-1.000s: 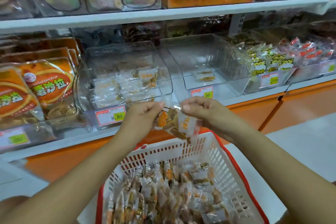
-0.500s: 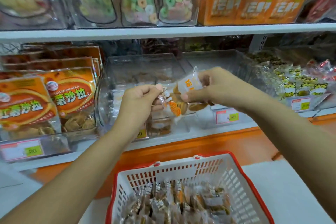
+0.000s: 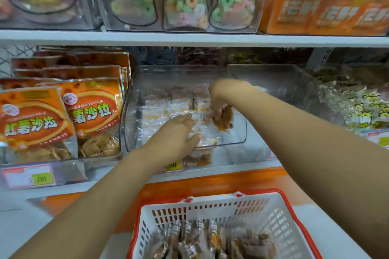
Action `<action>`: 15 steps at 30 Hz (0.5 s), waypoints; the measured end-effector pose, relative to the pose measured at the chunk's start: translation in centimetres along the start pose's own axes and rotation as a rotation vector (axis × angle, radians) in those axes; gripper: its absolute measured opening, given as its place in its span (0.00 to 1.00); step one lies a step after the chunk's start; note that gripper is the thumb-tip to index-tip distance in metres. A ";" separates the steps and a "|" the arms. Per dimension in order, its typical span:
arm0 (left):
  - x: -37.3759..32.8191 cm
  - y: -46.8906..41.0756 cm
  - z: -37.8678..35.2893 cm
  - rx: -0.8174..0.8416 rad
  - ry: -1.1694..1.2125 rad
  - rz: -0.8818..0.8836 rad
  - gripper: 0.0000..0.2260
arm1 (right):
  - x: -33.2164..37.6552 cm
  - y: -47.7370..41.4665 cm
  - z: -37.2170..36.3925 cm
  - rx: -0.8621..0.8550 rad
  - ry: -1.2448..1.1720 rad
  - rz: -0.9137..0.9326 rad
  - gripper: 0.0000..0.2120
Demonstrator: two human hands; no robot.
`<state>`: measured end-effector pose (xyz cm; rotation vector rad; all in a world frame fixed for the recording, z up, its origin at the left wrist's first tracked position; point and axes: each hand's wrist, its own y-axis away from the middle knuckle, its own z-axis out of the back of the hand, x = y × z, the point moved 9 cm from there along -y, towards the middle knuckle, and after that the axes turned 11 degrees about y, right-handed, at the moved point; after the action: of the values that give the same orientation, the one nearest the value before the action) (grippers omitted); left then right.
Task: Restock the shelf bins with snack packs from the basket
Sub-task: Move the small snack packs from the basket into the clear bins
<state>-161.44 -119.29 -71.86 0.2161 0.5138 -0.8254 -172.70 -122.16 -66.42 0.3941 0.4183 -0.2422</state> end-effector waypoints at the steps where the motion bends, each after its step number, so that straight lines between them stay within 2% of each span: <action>1: 0.1 0.1 0.0 0.024 -0.030 0.006 0.26 | 0.4 -0.6 -0.4 0.017 0.005 -0.001 0.20; 4: 0.2 0.3 0.3 0.052 -0.071 0.021 0.26 | 1.4 -1.9 -1.6 0.081 -0.044 0.026 0.30; 5: 0.3 0.4 0.4 0.048 -0.066 0.028 0.26 | 1.7 -2.2 -1.9 0.090 -0.085 0.050 0.37; 7: 0.3 0.5 0.6 0.032 -0.045 0.033 0.25 | 2.0 -2.4 -1.9 0.044 -0.119 0.091 0.47; 12: 0.4 0.7 0.4 0.021 -0.057 0.017 0.24 | 2.0 -2.3 -2.1 0.010 -0.025 0.055 0.32; 15: 0.4 0.6 0.3 0.016 -0.096 0.014 0.24 | 1.7 -2.0 -1.6 -0.217 -0.015 -0.075 0.21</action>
<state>-160.65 -119.21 -71.82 0.1936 0.4156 -0.8223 -172.32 -123.53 -69.16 0.1637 0.4401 -0.2693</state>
